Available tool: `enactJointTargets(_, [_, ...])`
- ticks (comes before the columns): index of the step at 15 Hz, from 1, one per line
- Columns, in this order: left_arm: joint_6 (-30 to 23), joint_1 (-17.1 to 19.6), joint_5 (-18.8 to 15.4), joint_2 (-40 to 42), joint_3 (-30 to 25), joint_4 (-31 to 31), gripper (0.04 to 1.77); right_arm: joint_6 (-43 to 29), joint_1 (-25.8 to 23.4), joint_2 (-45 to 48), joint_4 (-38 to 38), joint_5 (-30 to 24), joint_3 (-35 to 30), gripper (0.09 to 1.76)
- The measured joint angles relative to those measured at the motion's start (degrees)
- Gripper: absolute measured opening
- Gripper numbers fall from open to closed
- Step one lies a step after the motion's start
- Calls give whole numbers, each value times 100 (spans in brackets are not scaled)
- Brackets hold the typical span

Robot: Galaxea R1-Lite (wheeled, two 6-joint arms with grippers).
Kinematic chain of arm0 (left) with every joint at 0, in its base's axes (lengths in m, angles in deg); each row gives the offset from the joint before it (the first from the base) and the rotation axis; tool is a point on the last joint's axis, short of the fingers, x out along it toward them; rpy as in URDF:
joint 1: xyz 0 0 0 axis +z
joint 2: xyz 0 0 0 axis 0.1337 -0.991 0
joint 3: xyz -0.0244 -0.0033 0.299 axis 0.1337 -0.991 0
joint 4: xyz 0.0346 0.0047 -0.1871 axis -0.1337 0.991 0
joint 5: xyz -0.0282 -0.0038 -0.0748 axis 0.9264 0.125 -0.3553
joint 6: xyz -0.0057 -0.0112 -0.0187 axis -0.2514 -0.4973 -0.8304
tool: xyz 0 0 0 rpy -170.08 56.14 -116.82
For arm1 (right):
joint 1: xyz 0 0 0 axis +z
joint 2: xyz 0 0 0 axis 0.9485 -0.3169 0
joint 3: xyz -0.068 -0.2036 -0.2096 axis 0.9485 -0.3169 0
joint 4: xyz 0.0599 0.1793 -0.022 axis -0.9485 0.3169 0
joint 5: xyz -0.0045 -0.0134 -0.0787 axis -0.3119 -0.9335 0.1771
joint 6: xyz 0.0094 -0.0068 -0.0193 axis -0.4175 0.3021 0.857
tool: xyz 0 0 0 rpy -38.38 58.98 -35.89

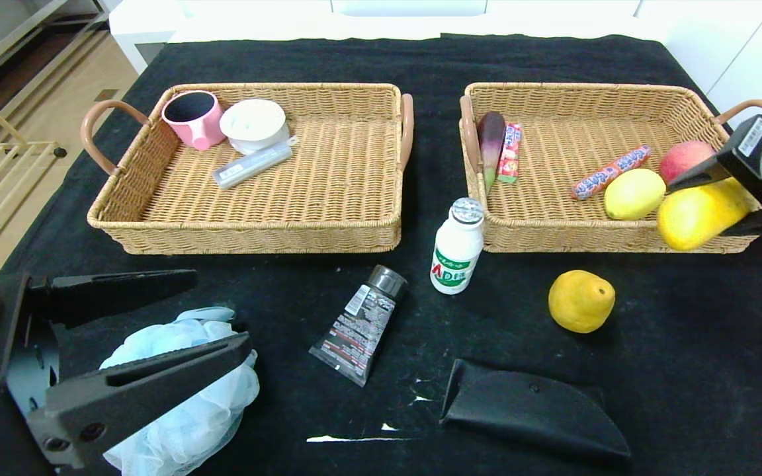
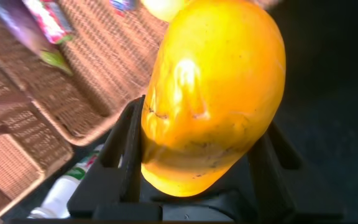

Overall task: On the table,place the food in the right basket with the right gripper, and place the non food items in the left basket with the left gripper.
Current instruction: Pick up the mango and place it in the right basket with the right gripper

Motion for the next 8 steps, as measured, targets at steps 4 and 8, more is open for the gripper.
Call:
enactJointTargets(4, [5, 0, 0, -16, -11, -1, 172, 201, 95, -534, -96, 10, 818, 102])
enactJointTargets(8, [11, 0, 0, -16, -7, -4, 172, 295, 56, -942, -841, 10, 951, 102])
